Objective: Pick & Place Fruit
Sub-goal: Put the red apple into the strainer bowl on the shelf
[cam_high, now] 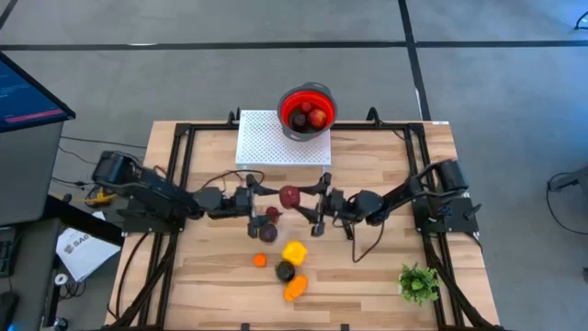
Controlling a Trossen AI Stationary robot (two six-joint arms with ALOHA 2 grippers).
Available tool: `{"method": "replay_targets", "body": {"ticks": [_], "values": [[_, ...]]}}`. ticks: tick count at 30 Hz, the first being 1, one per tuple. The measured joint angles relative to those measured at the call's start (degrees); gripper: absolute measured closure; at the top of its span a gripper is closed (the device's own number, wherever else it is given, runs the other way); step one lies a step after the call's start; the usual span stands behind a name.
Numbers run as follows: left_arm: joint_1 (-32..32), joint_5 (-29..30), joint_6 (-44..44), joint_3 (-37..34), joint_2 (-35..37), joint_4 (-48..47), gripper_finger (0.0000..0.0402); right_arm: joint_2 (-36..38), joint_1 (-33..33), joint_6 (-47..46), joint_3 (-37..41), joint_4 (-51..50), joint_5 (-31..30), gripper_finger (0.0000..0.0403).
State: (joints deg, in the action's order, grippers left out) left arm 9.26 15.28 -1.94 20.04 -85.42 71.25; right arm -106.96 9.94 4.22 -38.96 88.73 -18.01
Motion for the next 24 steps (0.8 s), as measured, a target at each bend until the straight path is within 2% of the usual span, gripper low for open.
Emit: {"method": "replay_targets", "body": {"ticks": [5, 15, 19, 24], "values": [[0.0, -1.8, -0.7, 3.7, -3.9, 0.1, 0.0094, -0.8, 1.2, 3.3, -3.8, 0.5, -0.2, 0.0179], [0.9, -2.6, -2.1, 5.6, -2.0, 0.4, 0.0096, -1.0, 2.3, 3.8, -4.2, 0.6, -1.6, 0.0179], [0.9, -2.0, -2.1, 5.9, -2.0, 1.7, 0.0117, -1.0, 2.3, 3.9, -4.2, 0.4, -1.6, 0.0179], [0.9, -2.0, -2.2, 6.9, -2.0, 1.5, 0.0164, -1.0, 2.3, 3.8, -4.2, 0.5, -1.8, 0.0179]]}}
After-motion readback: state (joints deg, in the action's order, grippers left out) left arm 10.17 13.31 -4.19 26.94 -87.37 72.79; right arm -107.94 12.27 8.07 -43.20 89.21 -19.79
